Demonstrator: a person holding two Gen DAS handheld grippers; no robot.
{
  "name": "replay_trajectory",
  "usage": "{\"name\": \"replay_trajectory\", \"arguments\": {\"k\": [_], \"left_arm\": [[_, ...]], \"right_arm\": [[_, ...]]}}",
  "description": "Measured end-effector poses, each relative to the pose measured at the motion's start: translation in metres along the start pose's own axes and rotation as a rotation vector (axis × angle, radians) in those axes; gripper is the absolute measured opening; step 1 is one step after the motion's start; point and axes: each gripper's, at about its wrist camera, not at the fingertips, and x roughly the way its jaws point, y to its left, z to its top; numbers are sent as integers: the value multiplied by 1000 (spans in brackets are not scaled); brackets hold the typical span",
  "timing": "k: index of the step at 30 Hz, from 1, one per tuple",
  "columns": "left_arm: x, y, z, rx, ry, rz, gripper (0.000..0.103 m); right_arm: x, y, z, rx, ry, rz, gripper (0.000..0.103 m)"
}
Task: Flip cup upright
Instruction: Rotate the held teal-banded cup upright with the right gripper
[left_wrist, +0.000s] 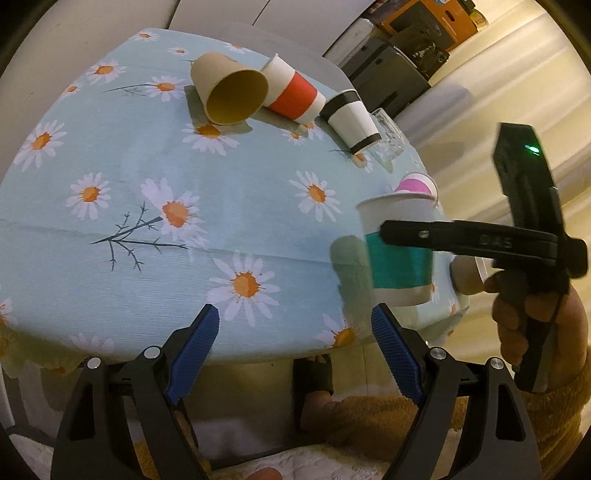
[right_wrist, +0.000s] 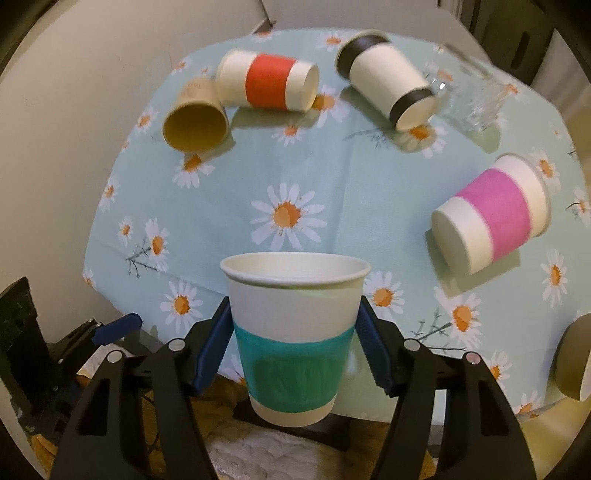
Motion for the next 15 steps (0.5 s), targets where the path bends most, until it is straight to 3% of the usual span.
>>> {"name": "replay_trajectory", "arguments": {"k": [5,15], "left_arm": [[-1,1,1,-3,-9,1,82],[-1,1,1,1,-19,23,83]], "right_arm": [[-30,1,-15,-7,-166,-42,65],[-60,14,-52,-14,-503,38,65]]}}
